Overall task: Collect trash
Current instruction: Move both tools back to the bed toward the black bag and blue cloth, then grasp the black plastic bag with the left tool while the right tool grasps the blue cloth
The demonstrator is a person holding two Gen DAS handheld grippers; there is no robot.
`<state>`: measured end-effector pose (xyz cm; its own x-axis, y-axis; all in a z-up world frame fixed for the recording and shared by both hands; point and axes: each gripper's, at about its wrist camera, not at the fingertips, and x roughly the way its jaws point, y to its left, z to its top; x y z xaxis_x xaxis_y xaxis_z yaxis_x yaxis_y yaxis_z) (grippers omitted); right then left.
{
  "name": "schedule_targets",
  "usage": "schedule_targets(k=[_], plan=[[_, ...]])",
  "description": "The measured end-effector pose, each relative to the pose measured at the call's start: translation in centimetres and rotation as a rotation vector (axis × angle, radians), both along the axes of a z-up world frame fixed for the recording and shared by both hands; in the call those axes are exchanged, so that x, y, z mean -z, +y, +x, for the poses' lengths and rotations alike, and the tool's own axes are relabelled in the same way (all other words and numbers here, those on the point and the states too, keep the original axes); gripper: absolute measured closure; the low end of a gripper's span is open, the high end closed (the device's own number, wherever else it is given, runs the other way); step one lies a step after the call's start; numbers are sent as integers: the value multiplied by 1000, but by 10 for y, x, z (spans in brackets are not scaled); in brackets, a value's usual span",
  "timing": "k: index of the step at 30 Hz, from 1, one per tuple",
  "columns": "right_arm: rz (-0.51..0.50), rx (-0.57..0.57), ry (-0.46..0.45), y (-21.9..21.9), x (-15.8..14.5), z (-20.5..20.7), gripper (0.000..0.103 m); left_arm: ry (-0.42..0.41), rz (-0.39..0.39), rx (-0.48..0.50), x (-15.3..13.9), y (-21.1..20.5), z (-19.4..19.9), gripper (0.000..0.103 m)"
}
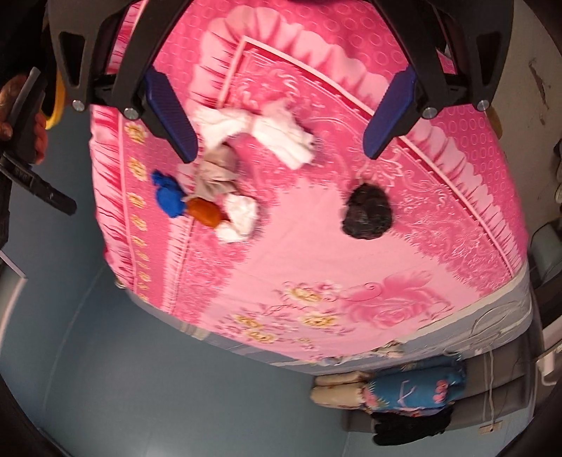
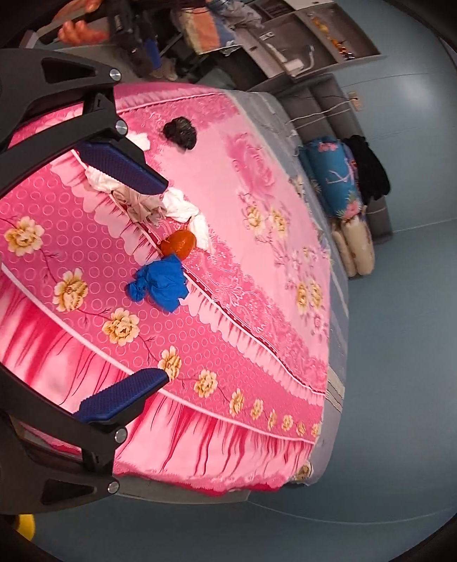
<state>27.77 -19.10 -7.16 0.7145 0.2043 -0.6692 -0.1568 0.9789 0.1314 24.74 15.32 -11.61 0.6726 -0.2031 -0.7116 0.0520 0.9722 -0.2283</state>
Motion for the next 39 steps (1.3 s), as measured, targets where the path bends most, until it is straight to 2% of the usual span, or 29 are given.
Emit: schedule_targets(k=[5,8,13,17,23,26,29,30,31,34,39], plan=[[-103,-22,109,23,37,44,8,26,31,-52,20,24,30,12],[-127,-28,172,33,61,69,8,50,24,-79,32,36,48,12],[-163,-24,221,41,87,94,8,94,49,-121,55,53,79,12],[-241,-25,235,51,104,110,8,117,46,-144,69,64,105,12],[-274,-20,281,56,120,130,8,134,46,-126,84,64,135,13],[-282,-14,305,58,127,139,9,153,28,-104,93,61,145,23],[-299,-13,339,62,136,145,10,164,56,-65,104,49,149,32],[-301,-10,346,63,139,146,17,165,60,-58,106,47,149,37],[-294,-1,359,62,142,148,29,172,57,-49,109,45,150,44],[-264,11,390,62,147,152,40,187,41,-33,115,40,152,57],[-244,30,389,63,147,153,63,176,44,-18,113,38,151,70]])
